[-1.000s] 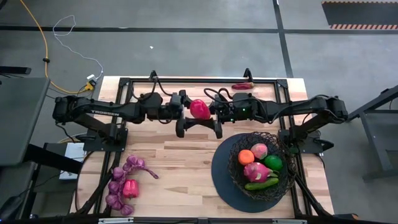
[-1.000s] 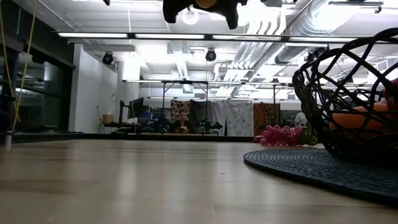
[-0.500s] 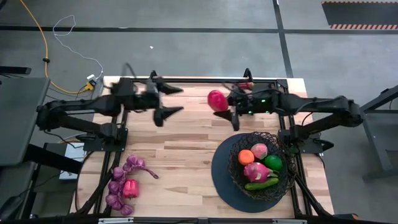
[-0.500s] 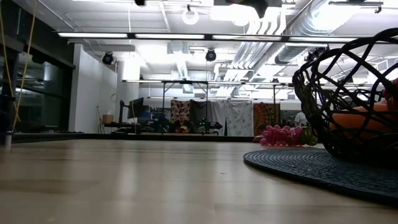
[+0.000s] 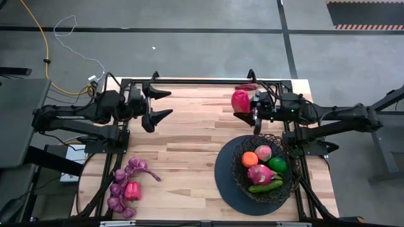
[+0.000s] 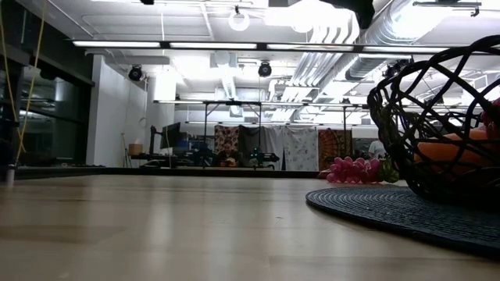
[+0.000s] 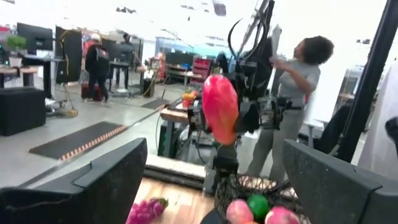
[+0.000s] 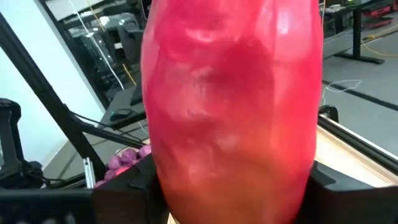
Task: Build produce basket
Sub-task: Put the orange mango into the basket
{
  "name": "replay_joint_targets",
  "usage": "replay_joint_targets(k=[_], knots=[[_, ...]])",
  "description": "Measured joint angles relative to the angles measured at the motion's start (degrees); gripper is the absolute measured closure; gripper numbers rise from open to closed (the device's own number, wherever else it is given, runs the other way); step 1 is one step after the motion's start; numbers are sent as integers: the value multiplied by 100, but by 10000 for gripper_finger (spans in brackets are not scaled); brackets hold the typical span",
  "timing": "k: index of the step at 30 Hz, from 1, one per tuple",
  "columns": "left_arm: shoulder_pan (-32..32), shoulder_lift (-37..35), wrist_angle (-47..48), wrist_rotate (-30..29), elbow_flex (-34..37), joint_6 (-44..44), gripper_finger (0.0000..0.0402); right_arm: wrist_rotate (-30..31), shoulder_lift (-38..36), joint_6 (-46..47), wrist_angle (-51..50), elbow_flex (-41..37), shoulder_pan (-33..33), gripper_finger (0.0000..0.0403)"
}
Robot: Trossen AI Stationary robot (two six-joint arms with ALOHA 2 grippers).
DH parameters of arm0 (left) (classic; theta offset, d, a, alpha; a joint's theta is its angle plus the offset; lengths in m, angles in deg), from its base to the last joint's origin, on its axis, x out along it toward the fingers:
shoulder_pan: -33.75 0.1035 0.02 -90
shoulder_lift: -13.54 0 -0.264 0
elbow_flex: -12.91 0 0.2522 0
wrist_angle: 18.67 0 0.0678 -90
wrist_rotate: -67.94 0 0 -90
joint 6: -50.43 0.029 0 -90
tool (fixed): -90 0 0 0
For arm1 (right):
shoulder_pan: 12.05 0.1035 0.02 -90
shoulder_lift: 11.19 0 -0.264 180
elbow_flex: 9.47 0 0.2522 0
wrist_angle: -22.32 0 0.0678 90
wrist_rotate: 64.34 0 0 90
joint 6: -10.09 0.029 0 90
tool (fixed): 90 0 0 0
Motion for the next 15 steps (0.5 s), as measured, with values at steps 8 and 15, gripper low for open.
replay_joint_targets(k=[8,15], knots=[[0,2,-54,-28,-1,4,41,-18,-24,-7,29,-4,0,202],[2,4,-54,-36,0,-22,41,-413,26,450,-983,590,59,202]])
